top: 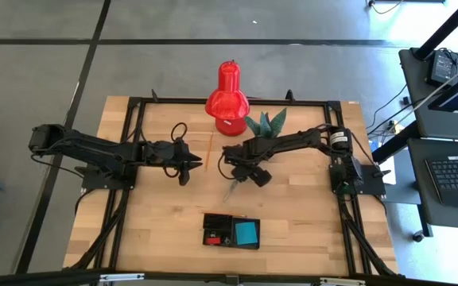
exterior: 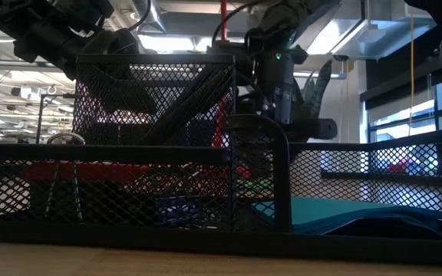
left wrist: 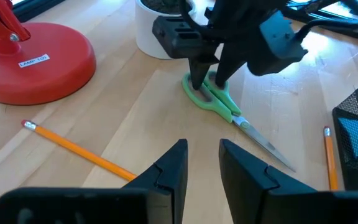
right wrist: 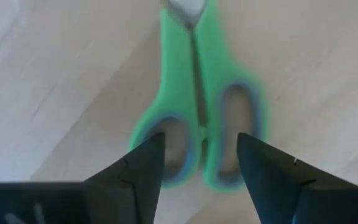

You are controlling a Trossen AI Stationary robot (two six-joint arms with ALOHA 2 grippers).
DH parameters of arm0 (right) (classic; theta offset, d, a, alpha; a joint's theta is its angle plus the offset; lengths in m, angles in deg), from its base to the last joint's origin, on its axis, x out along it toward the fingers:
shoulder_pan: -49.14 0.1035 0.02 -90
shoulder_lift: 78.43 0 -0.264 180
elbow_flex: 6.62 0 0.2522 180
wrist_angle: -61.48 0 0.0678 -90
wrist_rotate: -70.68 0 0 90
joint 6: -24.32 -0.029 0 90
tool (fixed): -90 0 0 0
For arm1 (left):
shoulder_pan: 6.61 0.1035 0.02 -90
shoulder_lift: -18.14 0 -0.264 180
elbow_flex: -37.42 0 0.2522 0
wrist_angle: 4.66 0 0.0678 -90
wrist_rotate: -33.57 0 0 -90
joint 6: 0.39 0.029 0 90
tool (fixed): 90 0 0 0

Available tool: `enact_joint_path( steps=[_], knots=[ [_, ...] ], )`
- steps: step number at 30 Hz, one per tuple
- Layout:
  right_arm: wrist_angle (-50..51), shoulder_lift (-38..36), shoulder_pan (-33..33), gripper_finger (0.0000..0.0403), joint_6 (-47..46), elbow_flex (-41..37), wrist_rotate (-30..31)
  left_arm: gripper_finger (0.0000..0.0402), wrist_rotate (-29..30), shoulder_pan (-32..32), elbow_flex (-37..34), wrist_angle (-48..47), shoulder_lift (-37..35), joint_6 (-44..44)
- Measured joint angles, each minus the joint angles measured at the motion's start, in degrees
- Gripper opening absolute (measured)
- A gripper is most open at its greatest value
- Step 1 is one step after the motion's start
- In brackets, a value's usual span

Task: Pick and place office supplies into organizer
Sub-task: Put the green scissors into the desk organizer

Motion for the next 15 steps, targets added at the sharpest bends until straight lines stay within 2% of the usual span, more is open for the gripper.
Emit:
enact_joint_path(
  steps=[15],
  knots=[
    [1.75, -0.13, 0.00, 0.0201, -4.48, -1.30, 0.13, 0.0086, 0.00, -0.01, 0.00, 0.02, 0.00, 0.04]
  ],
)
